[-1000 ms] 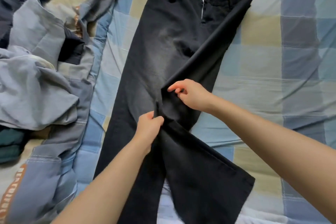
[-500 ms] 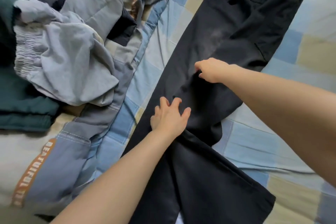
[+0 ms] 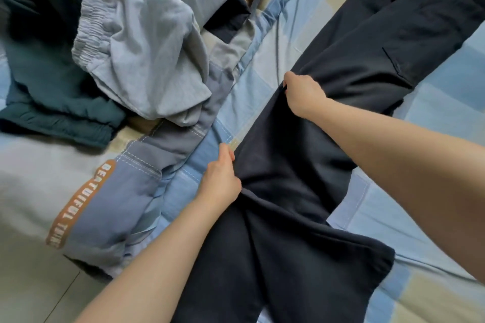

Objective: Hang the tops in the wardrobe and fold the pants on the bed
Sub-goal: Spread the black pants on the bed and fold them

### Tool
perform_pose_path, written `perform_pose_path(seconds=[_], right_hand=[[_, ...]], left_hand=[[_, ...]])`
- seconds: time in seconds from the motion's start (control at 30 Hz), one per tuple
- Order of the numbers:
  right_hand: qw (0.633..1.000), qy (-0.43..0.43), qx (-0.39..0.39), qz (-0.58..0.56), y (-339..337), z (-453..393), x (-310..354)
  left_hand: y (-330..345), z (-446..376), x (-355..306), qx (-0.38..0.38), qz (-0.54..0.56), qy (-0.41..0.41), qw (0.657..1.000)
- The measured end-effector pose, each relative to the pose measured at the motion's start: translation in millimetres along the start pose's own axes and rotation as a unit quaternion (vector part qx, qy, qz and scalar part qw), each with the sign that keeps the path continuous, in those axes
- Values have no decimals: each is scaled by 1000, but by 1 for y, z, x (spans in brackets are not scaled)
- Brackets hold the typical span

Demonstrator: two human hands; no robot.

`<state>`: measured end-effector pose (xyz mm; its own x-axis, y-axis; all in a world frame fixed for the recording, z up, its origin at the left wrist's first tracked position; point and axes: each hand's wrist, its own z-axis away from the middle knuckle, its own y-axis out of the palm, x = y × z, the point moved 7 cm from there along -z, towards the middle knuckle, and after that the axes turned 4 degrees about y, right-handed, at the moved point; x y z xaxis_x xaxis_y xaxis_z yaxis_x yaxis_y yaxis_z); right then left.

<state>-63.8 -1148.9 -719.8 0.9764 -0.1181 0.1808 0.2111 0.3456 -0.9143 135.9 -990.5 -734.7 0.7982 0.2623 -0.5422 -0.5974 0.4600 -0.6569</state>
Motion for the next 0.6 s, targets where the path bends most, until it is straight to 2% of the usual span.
perform_pose_path(seconds=[0.03,0.07,0.13,0.17,0.2,0.23,0.3,0.33,0.37,0.43,0.5,0.53,0.6], right_hand=[[1000,14,8,-2,4,-2,-2],[999,25,12,-20,8,-3,-2],[997,31,4,-77,10,4,-2],[994,18,-6,-107,7,12,0],[991,-9,-22,-133,4,27,3],[987,-44,-48,-147,-2,48,4],[975,-96,-113,-163,-6,102,-3],[972,-103,-127,-171,-1,132,-12],[974,-93,-109,-175,9,160,-22],[986,-67,8,-152,43,211,-34],[989,-83,116,-43,77,244,-38],[987,-86,134,4,85,252,-39],[989,-78,111,61,79,252,-27]], left_hand=[[2,-5,7,8,62,-60,996],[6,-6,16,24,169,-128,977],[15,-3,25,54,404,-234,883],[16,-2,30,52,458,-254,851],[15,1,36,34,465,-259,846],[11,4,41,-1,428,-252,868],[2,12,44,-66,267,-203,940],[1,20,39,-85,203,-172,960],[4,29,34,-92,176,-146,969],[17,50,30,-68,196,-126,970],[35,72,34,-7,200,-113,973],[45,84,37,35,188,-105,976],[60,105,45,104,174,-96,974]])
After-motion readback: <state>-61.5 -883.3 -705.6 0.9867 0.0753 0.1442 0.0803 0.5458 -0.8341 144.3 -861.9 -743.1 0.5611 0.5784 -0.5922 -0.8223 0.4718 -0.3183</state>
